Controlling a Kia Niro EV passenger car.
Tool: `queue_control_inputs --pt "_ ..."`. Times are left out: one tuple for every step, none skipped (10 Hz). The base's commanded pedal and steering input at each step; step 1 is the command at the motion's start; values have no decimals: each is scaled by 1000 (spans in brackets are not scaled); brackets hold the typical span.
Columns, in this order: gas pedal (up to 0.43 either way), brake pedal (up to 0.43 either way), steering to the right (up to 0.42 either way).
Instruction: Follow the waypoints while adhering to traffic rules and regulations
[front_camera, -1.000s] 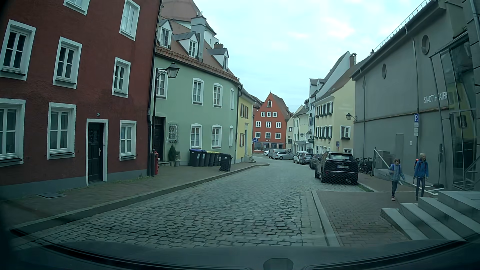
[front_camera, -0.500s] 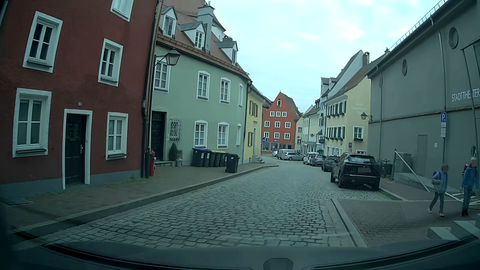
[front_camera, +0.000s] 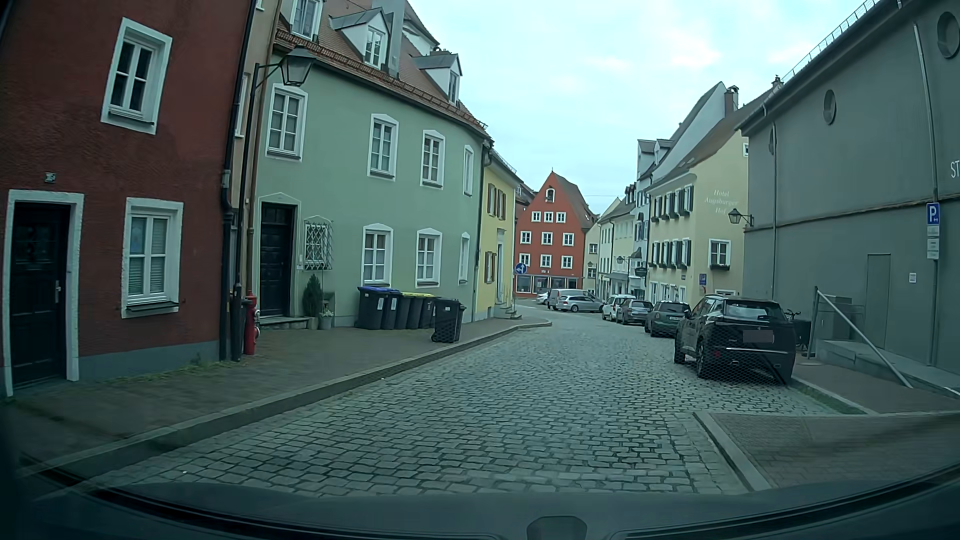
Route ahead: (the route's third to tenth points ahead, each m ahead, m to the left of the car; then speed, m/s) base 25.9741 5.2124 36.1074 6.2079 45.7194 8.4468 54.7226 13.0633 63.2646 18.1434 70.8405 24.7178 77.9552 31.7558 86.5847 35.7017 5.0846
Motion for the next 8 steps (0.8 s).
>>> queue_control_inputs --pt "189 0 48" --pt "177 0 53" --pt "169 0 54" --pt "169 0 56" --pt "157 0 55" --pt "157 0 56" --pt "98 0 56" --pt "87 0 56"
